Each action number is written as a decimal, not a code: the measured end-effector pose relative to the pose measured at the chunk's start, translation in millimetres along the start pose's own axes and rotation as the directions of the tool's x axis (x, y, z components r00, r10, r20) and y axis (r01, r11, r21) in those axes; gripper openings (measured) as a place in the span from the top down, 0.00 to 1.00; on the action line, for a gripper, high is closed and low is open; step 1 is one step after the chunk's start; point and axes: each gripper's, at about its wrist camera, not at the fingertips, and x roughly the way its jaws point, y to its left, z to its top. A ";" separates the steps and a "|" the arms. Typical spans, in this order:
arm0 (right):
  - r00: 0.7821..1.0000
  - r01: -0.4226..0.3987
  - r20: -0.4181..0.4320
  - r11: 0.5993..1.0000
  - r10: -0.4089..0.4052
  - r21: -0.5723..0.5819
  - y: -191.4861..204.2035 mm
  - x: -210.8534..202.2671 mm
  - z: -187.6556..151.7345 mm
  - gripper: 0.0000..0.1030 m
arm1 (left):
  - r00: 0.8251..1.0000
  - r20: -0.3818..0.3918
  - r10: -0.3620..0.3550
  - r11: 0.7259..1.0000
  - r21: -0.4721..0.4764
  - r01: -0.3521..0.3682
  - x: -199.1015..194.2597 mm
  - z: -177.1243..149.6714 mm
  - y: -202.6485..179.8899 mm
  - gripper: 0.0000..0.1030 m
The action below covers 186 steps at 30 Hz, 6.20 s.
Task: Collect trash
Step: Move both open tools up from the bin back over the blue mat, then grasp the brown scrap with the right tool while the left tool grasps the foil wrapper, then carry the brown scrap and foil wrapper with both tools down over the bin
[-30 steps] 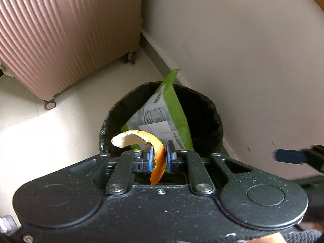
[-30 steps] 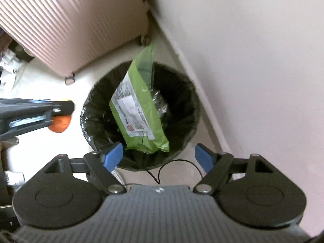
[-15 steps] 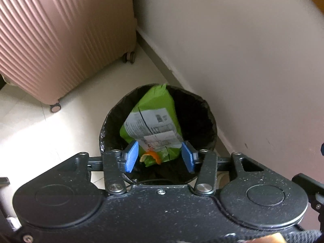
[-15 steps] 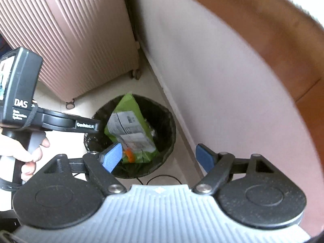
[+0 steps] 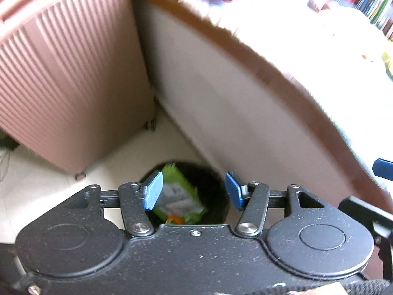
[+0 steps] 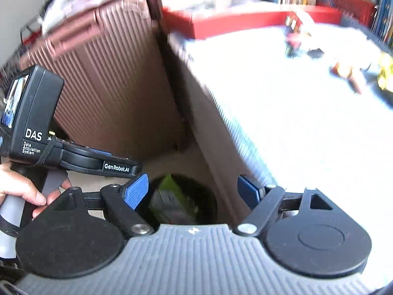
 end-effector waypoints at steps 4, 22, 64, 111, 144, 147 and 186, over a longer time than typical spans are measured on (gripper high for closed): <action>0.996 0.001 0.089 0.999 -0.005 0.048 -24.1 -40.5 29.0 0.15 | 0.996 0.091 -0.023 1.000 0.013 0.022 -46.4 33.6 -26.0 0.38; 0.940 0.239 0.204 0.953 -0.275 0.184 -194.2 -77.1 78.1 0.34 | 0.964 0.228 -0.135 0.980 0.172 0.097 -43.8 132.8 -200.0 0.23; 0.990 0.108 0.085 0.994 -0.111 0.031 -226.8 30.6 92.1 0.50 | 0.969 0.220 -0.113 0.953 0.301 0.043 52.5 167.8 -257.8 0.91; 0.984 0.135 0.107 0.989 -0.141 0.066 -204.5 -20.7 74.3 0.68 | 0.948 0.263 -0.176 0.945 0.315 0.089 14.5 128.8 -239.3 0.92; 0.985 0.132 0.102 0.989 -0.138 0.066 -196.1 -22.2 69.3 0.68 | 0.964 0.234 -0.129 0.965 0.251 0.068 9.8 119.7 -227.6 0.73; 0.986 0.127 0.103 0.990 -0.132 0.056 -190.9 -21.4 69.7 0.68 | 0.965 0.231 -0.123 0.969 0.238 0.067 4.1 117.7 -221.8 0.73; 0.998 0.031 0.063 0.997 -0.027 -0.068 -95.6 -7.4 60.2 0.68 | 0.982 0.184 0.026 1.000 0.012 -0.029 -31.6 45.5 -102.1 0.73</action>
